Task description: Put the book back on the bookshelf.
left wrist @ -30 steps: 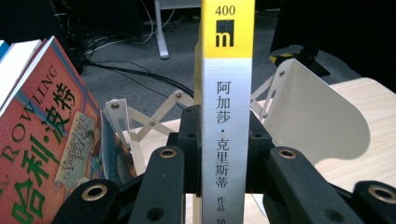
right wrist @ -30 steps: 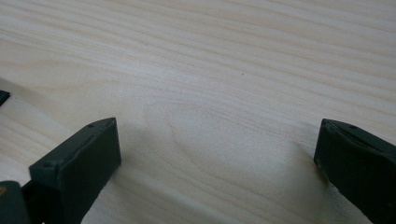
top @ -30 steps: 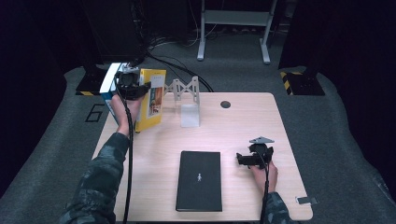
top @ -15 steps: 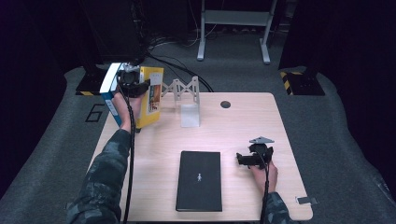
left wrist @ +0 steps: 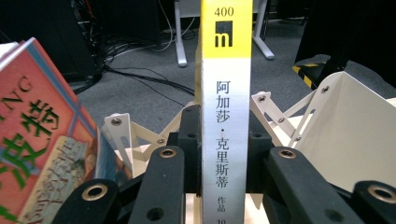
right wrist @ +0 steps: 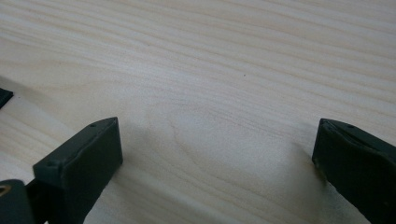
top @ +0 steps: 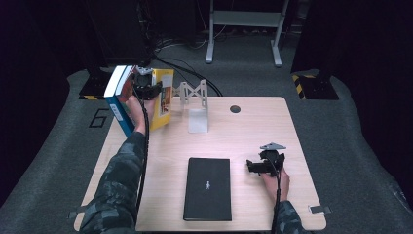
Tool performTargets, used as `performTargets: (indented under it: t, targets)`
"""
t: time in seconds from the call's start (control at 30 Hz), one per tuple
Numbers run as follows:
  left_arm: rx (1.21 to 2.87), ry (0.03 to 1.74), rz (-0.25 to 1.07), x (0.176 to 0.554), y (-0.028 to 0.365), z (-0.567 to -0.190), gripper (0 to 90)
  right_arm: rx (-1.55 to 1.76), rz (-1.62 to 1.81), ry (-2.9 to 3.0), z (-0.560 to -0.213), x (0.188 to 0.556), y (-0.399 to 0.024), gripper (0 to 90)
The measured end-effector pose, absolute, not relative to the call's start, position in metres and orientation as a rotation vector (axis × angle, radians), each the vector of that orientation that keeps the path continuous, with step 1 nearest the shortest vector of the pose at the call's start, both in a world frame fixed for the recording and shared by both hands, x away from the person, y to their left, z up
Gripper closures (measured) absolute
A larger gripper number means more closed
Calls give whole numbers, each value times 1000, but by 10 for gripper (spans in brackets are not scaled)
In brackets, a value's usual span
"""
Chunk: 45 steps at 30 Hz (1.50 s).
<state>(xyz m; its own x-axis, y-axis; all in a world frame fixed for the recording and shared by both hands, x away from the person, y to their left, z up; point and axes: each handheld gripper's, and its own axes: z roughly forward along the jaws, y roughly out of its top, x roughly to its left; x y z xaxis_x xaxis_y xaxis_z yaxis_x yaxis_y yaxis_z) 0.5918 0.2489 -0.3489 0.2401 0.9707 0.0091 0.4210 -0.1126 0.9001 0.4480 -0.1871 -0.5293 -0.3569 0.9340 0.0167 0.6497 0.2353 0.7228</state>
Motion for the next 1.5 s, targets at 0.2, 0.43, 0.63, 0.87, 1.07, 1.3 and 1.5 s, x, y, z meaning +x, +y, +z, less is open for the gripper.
performTargets:
  t: [0.2, 0.43, 0.63, 0.87, 1.07, 1.3, 1.5]
  targets:
    - [1674, 1306, 825, 587, 247, -359, 749, 1457, 911, 2089, -529, 448, -187, 12]
    - [1632, 1297, 801, 574, 253, -368, 748, 1452, 911, 2090, -529, 448, -187, 14]
    - [1621, 1289, 782, 561, 256, -369, 745, 1447, 911, 2097, -529, 448, -187, 15]
    - [1666, 1280, 747, 539, 263, -370, 740, 1452, 911, 2094, -529, 447, -187, 15]
    - [1689, 1255, 731, 518, 268, -375, 737, 1453, 912, 2094, -529, 447, -187, 16]
    - [1723, 1240, 718, 495, 270, -383, 734, 1453, 911, 2094, -529, 447, -187, 16]
    - [1749, 1253, 707, 482, 277, -388, 731, 1453, 911, 2094, -529, 447, -187, 16]
